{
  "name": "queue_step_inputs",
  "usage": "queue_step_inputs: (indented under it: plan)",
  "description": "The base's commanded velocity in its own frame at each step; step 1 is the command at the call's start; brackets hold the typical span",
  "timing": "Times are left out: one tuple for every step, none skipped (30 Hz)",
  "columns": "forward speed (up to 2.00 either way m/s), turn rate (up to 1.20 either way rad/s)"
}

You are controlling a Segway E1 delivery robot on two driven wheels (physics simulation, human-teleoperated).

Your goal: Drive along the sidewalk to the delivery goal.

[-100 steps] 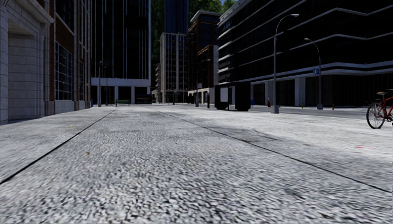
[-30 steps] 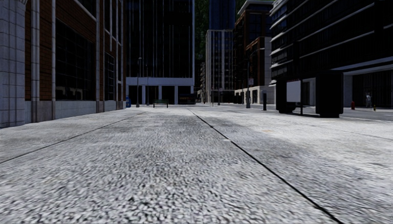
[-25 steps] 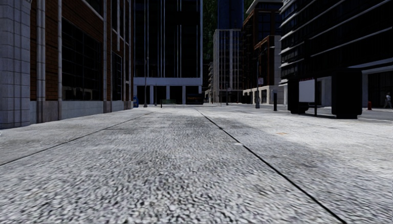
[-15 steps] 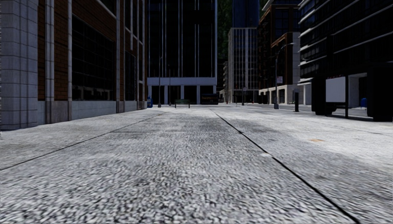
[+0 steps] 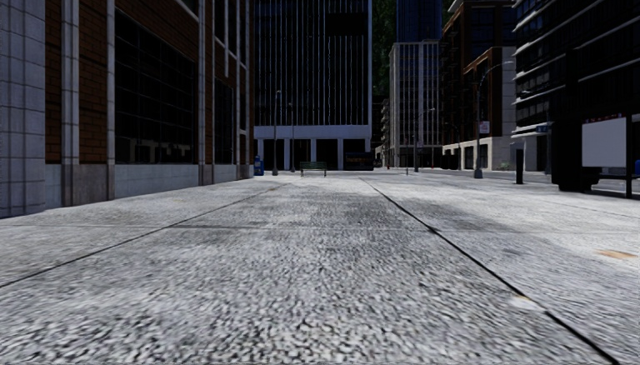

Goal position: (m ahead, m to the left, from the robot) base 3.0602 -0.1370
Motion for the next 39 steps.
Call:
queue_step_inputs:
  plan:
    - [2.0, 0.0]
    - [2.0, 0.0]
    - [2.0, 0.0]
    - [2.0, 0.0]
    - [2.0, 0.0]
    - [2.0, 0.0]
    - [2.0, 0.0]
    - [2.0, 0.0]
    - [2.0, 0.0]
    - [2.0, 0.0]
    - [2.0, 0.0]
    - [2.0, 0.0]
    - [2.0, 0.0]
    - [2.0, 0.0]
    - [2.0, 0.0]
    - [2.0, 0.0]
    - [2.0, 0.0]
    - [2.0, 0.0]
    - [2.0, 0.0]
    - [2.0, 0.0]
    - [2.0, 0.0]
    - [2.0, 0.0]
    - [2.0, 0.0]
    - [2.0, 0.0]
    - [2.0, 0.0]
    - [2.0, 0.0]
    - [2.0, 0.0]
    - [2.0, 0.0]
    - [2.0, 0.0]
    - [2.0, 0.0]
    - [2.0, 0.0]
    - [2.0, 0.0]
    - [2.0, 0.0]
    - [2.0, 0.0]
    - [2.0, 0.0]
    - [2.0, 0.0]
    - [1.95, 0.0]
    - [1.61, 0.0]
    - [0.42, 0.0]
